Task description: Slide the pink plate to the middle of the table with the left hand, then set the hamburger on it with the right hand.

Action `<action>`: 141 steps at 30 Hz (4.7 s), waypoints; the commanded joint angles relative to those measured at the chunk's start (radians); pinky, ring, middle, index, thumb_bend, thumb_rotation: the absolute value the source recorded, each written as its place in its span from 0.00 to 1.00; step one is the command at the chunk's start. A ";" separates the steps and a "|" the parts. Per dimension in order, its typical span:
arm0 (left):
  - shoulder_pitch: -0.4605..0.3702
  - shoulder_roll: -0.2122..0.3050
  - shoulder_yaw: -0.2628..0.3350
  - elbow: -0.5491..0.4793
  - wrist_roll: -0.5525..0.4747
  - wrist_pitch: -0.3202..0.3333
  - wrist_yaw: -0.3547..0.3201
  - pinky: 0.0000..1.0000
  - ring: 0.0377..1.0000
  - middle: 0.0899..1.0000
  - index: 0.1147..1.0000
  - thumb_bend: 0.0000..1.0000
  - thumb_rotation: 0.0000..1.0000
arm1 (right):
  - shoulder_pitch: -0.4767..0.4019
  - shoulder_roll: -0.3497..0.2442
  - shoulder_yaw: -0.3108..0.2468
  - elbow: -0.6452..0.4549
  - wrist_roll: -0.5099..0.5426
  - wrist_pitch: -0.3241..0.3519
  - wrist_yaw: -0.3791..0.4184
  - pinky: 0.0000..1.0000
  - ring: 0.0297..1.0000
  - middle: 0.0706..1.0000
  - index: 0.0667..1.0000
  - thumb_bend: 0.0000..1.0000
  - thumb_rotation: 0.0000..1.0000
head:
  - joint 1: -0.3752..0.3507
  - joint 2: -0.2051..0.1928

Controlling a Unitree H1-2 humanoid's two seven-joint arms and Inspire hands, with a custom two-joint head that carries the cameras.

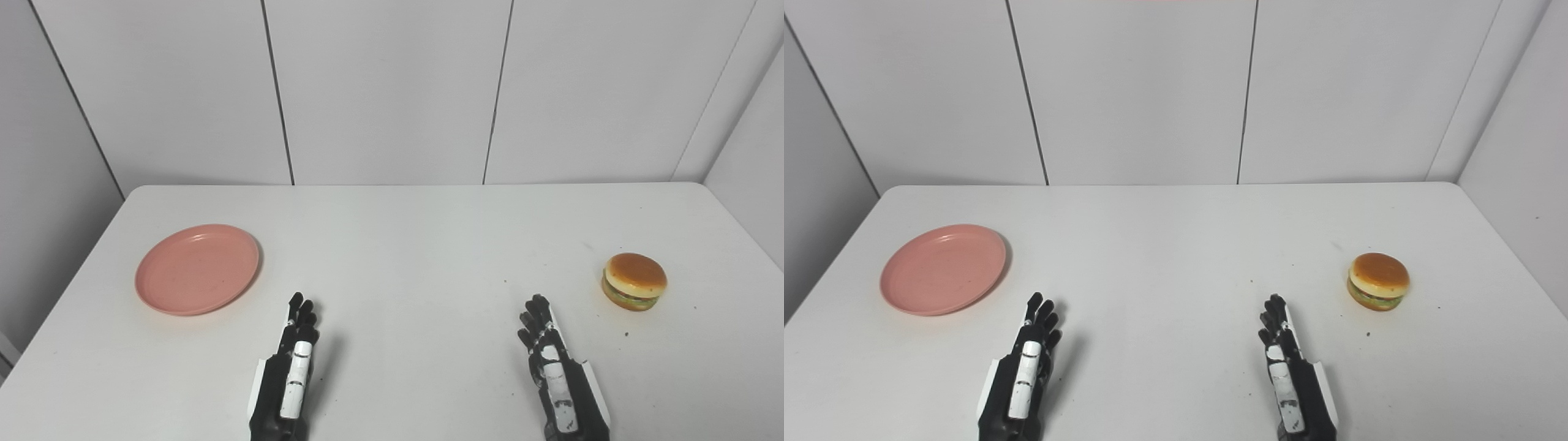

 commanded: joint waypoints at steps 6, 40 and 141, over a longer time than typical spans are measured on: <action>0.067 0.005 0.013 -0.011 -0.005 -0.017 0.000 1.00 1.00 1.00 1.00 0.67 0.90 | 0.078 -0.023 0.011 -0.001 -0.018 -0.027 -0.004 1.00 1.00 1.00 1.00 0.83 0.94 | -0.022 0.004; 0.055 -0.027 -0.005 0.043 0.033 -0.064 0.021 1.00 1.00 1.00 1.00 0.66 0.88 | 0.065 -0.058 -0.007 0.036 0.008 -0.052 0.019 1.00 1.00 1.00 1.00 0.85 0.96 | 0.094 -0.046; -0.633 0.482 0.325 0.444 0.155 -0.279 0.098 0.89 0.87 0.86 0.87 0.81 0.92 | 0.009 -0.081 -0.006 0.192 0.051 -0.103 0.055 1.00 1.00 0.98 0.99 0.85 1.00 | 0.181 -0.168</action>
